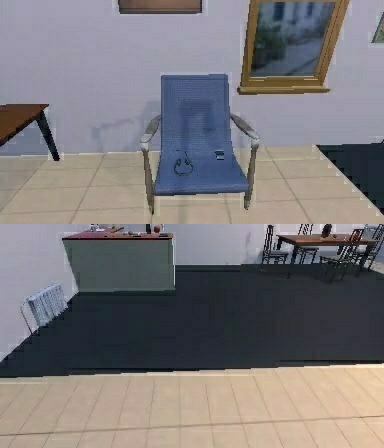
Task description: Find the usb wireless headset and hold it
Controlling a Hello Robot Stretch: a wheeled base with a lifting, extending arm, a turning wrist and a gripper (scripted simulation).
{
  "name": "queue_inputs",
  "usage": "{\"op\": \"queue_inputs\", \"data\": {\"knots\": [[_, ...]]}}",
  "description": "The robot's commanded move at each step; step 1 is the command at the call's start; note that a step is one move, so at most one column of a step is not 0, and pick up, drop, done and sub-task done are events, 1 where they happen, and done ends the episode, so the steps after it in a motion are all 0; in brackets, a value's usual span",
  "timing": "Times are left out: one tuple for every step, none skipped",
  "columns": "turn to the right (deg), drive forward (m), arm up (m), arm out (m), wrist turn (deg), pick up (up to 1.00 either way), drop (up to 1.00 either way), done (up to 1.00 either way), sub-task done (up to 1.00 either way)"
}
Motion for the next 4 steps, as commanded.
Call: {"op": "queue_inputs", "data": {"knots": [[15.0, 0.0, 0.0, 0.0, 0.0, 0.0, 0.0, 0.0, 0.0], [0.0, 0.35, 0.0, 0.0, 0.0, 0.0, 0.0, 0.0, 0.0], [-45.0, 0.0, 0.0, 0.0, 0.0, 0.0, 0.0, 0.0, 0.0], [-45.0, 0.0, 0.0, 0.0, 0.0, 0.0, 0.0, 0.0, 0.0]]}}
